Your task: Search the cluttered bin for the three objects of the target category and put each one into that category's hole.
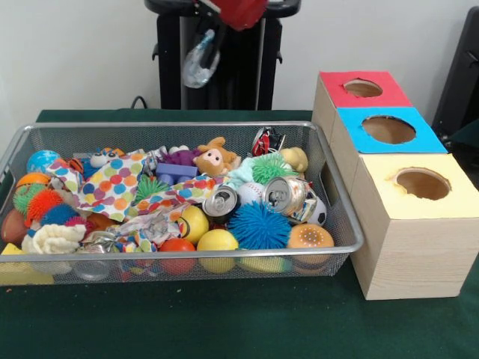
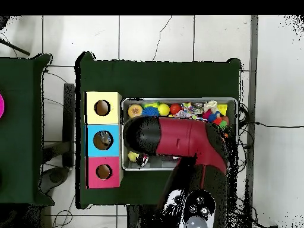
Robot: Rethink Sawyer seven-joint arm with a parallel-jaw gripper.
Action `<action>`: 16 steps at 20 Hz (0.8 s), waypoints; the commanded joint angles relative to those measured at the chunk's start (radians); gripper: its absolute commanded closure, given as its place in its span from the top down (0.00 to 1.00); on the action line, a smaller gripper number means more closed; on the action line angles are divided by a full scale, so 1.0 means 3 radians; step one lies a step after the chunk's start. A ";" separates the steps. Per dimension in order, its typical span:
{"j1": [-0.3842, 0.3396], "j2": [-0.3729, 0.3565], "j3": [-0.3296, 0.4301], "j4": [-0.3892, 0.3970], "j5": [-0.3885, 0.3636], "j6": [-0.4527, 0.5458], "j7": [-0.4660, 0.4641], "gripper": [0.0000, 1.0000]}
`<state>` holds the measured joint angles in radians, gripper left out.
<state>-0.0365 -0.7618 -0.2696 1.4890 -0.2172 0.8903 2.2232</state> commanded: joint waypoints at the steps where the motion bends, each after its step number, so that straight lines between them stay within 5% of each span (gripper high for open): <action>1: 0.0072 0.0054 0.0558 0.0167 -0.0110 0.0322 -0.0584 0.00; 16: 0.0107 0.0081 0.0731 -0.0039 -0.0090 0.0680 -0.0407 0.00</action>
<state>0.0082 -0.7618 -0.1483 1.4867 -0.2178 0.9682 2.2232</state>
